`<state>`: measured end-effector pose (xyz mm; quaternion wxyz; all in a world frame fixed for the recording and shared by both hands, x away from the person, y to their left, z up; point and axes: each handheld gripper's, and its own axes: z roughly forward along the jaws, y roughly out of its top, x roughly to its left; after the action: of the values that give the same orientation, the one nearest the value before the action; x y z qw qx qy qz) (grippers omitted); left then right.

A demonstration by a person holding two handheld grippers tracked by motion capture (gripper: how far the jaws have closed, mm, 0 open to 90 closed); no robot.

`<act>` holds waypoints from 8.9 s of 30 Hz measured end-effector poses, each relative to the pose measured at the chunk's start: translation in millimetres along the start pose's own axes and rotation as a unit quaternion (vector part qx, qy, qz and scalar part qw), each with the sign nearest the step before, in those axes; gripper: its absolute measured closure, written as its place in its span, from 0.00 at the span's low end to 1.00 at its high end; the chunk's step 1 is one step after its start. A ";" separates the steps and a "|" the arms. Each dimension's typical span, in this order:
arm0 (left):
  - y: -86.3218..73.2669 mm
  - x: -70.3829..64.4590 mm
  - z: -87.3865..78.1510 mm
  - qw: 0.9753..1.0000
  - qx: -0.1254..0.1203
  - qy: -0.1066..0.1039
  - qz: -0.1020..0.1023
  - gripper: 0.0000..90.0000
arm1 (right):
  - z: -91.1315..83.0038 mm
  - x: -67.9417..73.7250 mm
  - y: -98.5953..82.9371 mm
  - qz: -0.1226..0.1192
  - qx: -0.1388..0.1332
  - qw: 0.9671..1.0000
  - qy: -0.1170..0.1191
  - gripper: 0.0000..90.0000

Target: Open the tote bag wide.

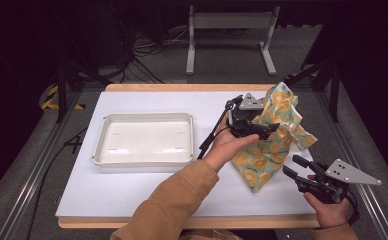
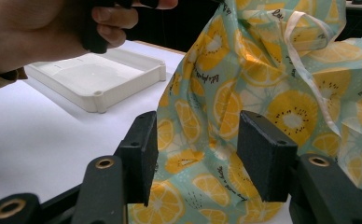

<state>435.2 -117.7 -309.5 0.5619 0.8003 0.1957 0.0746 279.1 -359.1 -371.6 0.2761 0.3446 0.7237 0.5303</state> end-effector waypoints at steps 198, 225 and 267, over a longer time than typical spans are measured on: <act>-110.7 25.6 -64.7 0.990 0.091 0.099 -0.044 0.97 | 42.1 -47.3 6.8 0.091 0.120 0.983 -0.105 1.00; -151.5 14.9 -35.2 0.973 0.208 0.095 -0.039 0.95 | 62.7 -60.4 -27.3 0.119 0.229 0.963 -0.071 0.99; -148.8 6.7 -38.1 0.980 0.183 0.075 -0.025 0.93 | 151.9 -99.7 73.9 0.080 0.120 0.990 0.000 0.78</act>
<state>394.2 -38.4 -434.8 0.3913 0.8765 0.2678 0.0835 471.3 -335.5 -340.8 0.1893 0.4323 0.7520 0.4601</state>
